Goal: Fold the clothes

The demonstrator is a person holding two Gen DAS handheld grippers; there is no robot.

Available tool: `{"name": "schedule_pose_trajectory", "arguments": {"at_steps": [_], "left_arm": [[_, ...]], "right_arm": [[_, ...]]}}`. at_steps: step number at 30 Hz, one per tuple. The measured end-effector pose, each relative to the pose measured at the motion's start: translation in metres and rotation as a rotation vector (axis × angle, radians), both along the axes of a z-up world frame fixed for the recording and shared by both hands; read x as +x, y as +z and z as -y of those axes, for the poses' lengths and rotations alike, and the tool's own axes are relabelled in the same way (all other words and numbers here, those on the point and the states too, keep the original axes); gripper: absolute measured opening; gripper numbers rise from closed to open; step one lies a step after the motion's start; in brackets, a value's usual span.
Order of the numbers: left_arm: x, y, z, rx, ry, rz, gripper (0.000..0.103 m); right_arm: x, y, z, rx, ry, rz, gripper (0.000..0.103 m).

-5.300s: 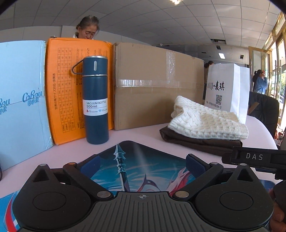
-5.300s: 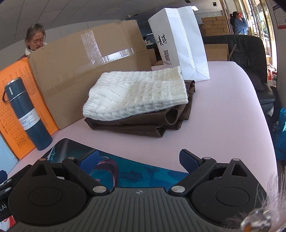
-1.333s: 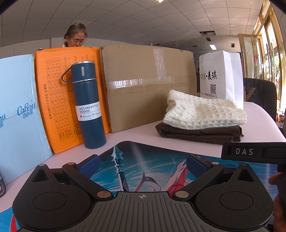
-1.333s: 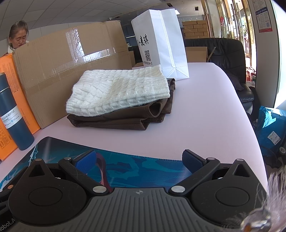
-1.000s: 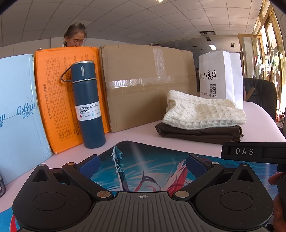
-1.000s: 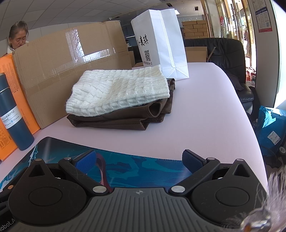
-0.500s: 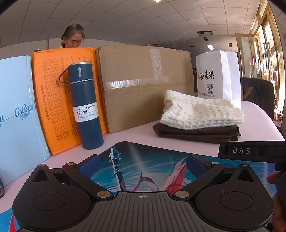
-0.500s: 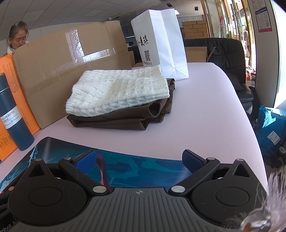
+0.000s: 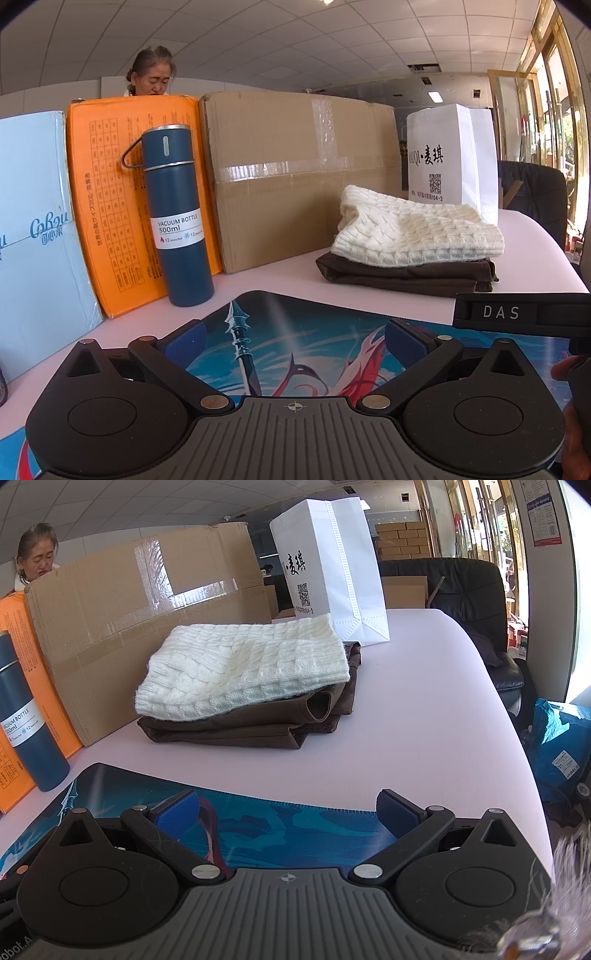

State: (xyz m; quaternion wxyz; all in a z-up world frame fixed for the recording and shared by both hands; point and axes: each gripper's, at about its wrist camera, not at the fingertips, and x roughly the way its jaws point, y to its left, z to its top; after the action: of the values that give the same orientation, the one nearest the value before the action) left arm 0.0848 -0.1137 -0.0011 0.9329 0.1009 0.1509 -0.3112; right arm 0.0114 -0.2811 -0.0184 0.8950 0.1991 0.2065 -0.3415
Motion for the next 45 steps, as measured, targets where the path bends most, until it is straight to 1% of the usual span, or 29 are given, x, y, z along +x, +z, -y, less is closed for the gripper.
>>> {"name": "schedule_pose_trajectory", "arguments": {"at_steps": [13, 23, 29, 45], "left_arm": [[-0.0012, 0.0014, -0.0039, -0.025, 0.001, 0.012, 0.103], [-0.0002, 0.0015, -0.0044, -0.023, 0.022, 0.011, 0.103], [0.0022, 0.0016, -0.0062, -0.03, 0.036, -0.004, 0.103], [0.0022, 0.0009, -0.0055, -0.024, 0.041, -0.004, 0.103]], "right_arm": [[-0.0001, -0.0002, 0.0001, 0.0, -0.001, -0.001, 0.103], [0.0, -0.0003, 0.0004, 0.004, -0.001, -0.002, 0.103], [0.0006, -0.0006, 0.0009, 0.007, 0.0, -0.004, 0.103], [0.0013, -0.0013, 0.0015, 0.009, 0.002, -0.007, 0.103]]}}
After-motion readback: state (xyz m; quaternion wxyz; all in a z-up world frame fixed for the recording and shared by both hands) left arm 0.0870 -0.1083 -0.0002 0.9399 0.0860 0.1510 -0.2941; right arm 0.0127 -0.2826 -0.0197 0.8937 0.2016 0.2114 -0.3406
